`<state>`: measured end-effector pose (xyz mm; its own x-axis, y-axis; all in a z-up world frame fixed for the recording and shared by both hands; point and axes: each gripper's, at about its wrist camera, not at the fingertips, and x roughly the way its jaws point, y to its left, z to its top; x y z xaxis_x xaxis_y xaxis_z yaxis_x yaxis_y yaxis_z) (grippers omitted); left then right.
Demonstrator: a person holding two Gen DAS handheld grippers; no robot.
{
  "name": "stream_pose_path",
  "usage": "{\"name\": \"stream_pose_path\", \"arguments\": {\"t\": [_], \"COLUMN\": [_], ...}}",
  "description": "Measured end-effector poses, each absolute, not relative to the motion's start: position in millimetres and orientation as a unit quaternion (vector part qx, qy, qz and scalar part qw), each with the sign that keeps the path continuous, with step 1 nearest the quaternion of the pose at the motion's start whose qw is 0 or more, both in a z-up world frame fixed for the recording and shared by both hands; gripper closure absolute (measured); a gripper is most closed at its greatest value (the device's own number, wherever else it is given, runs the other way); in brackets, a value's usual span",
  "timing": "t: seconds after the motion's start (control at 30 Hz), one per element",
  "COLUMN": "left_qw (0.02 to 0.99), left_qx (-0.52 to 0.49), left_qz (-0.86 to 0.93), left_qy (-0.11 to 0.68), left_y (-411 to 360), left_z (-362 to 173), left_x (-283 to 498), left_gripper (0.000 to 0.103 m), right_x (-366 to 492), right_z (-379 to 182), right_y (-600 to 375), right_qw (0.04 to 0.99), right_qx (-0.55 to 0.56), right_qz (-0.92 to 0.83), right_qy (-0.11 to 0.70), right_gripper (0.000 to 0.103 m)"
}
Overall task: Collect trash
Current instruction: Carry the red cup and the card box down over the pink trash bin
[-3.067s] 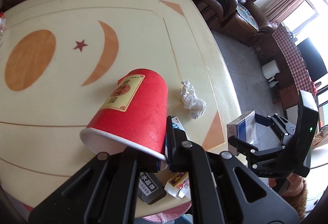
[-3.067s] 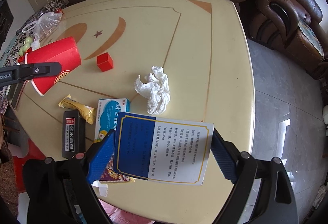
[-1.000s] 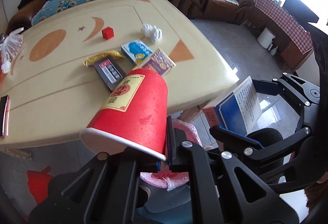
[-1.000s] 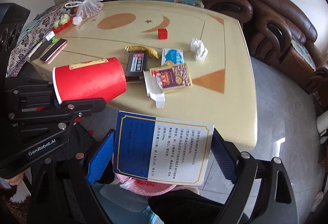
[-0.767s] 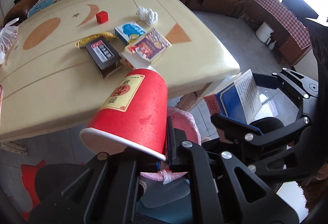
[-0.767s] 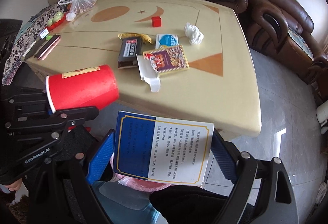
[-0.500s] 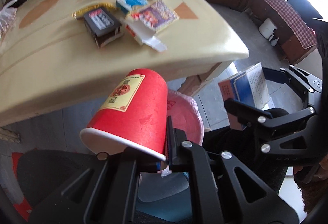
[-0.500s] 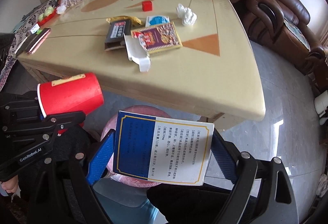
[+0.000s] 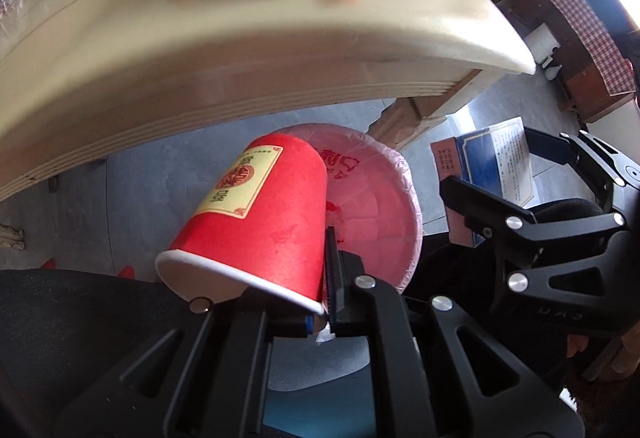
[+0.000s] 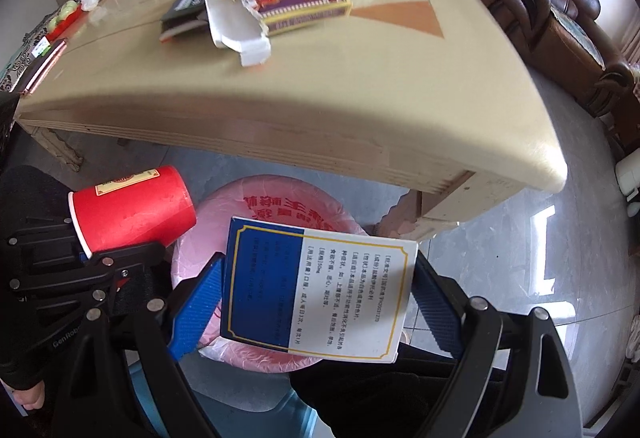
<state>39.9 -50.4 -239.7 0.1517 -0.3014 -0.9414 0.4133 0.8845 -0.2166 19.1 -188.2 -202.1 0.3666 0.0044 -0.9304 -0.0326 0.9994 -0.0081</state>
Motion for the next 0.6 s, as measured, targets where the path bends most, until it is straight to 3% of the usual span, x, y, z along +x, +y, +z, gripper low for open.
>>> {"name": "stream_pose_path", "arguments": {"t": [0.6], "left_qw": [0.702], "left_qx": [0.027], "left_qz": [-0.213], "left_qy": [0.679], "left_y": [-58], "left_z": [-329], "left_x": [68], "left_gripper": [0.097], "right_x": [47], "right_z": [-292], "right_y": [-195], "right_qw": [0.788], "right_qx": [-0.006], "right_qz": [0.008], "right_qy": [0.616], "right_gripper": [0.016]}}
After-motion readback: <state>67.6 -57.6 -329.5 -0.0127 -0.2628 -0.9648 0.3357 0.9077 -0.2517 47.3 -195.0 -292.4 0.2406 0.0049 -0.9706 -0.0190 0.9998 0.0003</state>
